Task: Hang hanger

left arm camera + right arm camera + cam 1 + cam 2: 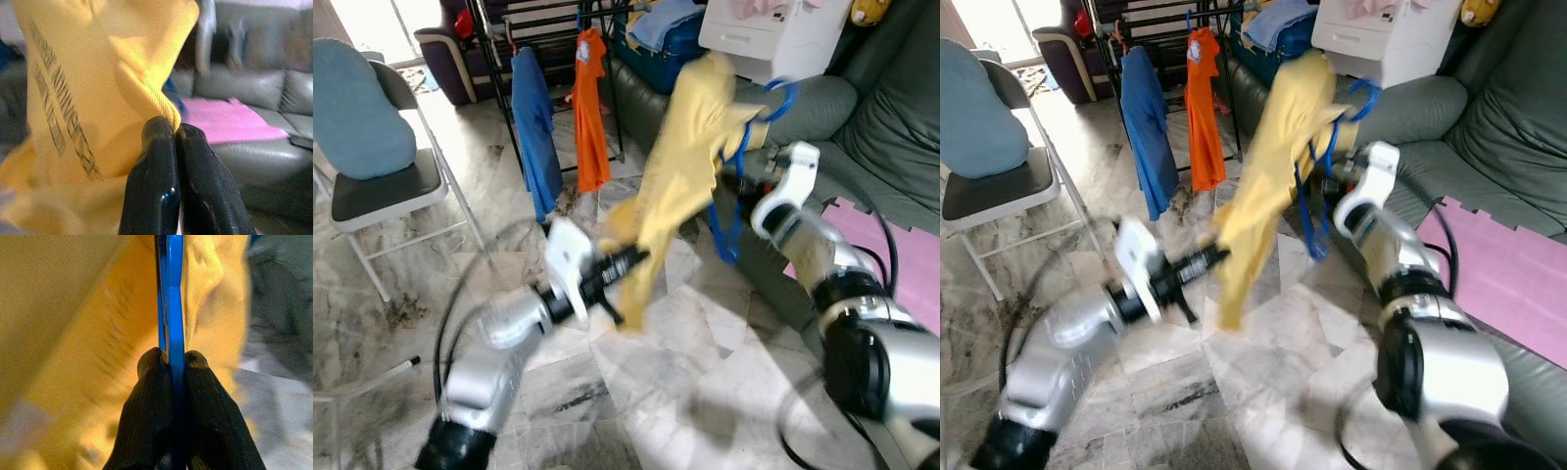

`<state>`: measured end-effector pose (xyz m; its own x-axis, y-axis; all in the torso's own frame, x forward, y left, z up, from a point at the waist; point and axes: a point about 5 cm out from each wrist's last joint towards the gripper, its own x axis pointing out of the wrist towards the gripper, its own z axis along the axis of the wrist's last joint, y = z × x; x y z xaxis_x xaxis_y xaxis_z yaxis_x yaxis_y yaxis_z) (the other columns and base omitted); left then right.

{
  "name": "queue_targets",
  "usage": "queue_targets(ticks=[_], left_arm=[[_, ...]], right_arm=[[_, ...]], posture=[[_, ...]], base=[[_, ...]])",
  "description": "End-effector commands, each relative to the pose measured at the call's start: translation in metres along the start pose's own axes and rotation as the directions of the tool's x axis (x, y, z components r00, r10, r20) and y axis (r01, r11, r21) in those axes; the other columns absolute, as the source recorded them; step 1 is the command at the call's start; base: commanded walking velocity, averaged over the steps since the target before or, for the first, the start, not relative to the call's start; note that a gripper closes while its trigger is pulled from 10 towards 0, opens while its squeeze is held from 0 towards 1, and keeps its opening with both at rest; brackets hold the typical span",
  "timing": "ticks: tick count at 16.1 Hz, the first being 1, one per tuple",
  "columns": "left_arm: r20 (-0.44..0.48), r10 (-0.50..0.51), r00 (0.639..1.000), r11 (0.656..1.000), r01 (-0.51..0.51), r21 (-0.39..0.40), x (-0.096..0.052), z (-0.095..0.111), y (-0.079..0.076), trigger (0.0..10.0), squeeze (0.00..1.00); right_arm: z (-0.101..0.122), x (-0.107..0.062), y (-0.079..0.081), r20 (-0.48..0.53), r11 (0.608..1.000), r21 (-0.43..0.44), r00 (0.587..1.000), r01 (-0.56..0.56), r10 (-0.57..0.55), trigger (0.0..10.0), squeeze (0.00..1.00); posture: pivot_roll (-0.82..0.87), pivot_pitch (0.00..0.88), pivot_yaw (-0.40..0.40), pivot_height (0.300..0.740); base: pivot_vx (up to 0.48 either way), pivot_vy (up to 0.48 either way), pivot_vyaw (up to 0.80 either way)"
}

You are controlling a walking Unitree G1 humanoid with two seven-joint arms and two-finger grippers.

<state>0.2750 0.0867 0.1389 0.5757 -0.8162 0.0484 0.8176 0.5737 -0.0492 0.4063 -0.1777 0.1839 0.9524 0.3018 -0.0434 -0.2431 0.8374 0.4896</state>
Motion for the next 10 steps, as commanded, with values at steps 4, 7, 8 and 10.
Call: queue_targets(ticks=[4,7,8,10], left_arm=[[-0.080,-0.142,0.987,0.990,0.141,-0.009,0.006,-0.015,-0.020,10.0,0.00],[-0.116,-0.161,0.980,0.987,0.163,0.002,0.006,-0.019,-0.025,10.0,0.00],[-0.119,-0.155,0.981,0.988,0.156,0.001,0.006,-0.020,-0.025,10.0,0.30],[-0.136,-0.142,0.981,0.990,0.143,-0.001,0.005,-0.025,-0.027,10.0,1.00]], right_arm=[[0.030,0.016,0.032,0.150,0.981,0.191,0.989,-0.033,0.004,10.0,0.00],[0.026,0.019,0.045,0.131,0.996,0.022,0.988,-0.086,0.082,10.0,0.00],[0.021,0.019,0.048,0.109,0.991,-0.045,0.986,-0.124,0.129,10.0,0.00],[0.007,0.015,0.048,0.036,0.949,-0.246,0.977,-0.196,0.211,10.0,0.00]], posture=[[-0.07,0.000,0.022,0.740],[-0.06,0.000,0.014,0.740],[-0.06,0.000,0.011,0.740],[-0.06,0.000,0.006,0.740]], base=[[0.000,0.000,0.00],[0.000,0.000,0.00],[0.000,0.000,0.00],[0.000,0.000,0.00]])
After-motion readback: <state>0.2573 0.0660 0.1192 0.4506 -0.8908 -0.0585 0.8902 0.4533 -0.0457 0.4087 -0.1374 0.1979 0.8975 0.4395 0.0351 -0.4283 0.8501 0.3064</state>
